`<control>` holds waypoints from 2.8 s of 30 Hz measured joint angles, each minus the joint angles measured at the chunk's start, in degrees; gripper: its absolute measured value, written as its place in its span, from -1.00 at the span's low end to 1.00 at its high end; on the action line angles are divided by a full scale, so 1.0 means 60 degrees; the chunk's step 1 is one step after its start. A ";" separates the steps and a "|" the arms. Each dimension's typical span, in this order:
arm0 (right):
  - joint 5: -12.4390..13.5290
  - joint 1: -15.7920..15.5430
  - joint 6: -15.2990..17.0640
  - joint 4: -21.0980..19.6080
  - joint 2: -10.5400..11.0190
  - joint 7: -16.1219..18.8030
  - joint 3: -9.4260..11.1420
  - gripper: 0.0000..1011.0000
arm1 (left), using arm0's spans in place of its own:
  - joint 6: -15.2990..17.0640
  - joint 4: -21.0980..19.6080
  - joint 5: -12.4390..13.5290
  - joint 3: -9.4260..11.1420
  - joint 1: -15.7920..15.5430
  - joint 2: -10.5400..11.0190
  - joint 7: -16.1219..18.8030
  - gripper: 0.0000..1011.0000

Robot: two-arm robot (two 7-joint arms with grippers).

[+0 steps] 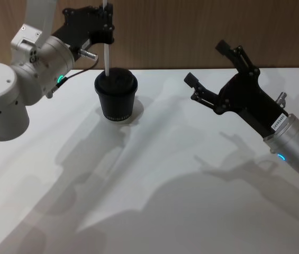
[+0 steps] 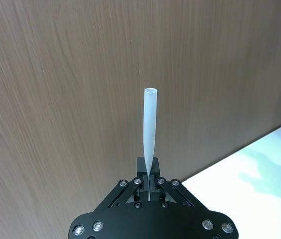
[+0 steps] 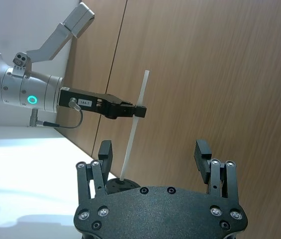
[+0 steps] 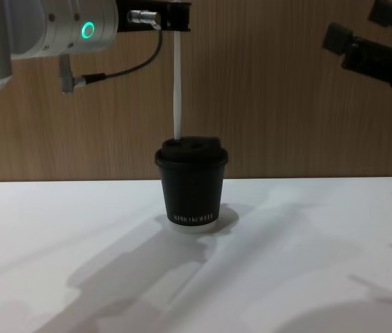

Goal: Pick up the straw with one hand, pass it to the other hand, and insert it into the cup.

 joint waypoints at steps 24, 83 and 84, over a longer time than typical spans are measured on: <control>0.0000 0.0000 -0.0001 0.0000 0.0000 0.0000 0.0000 0.98 | 0.0167 -0.0121 0.0062 -0.0210 0.0103 -0.0087 -0.0145 -0.97; 0.0000 0.0000 -0.0001 0.0000 0.0000 0.0000 0.0000 0.98 | 0.0450 0.0388 0.0445 -0.0372 0.0068 -0.0406 -0.0529 -0.97; 0.0000 0.0000 -0.0001 0.0000 0.0000 0.0000 0.0000 0.98 | 0.0450 0.0397 0.0451 -0.0371 0.0069 -0.0411 -0.0532 -0.97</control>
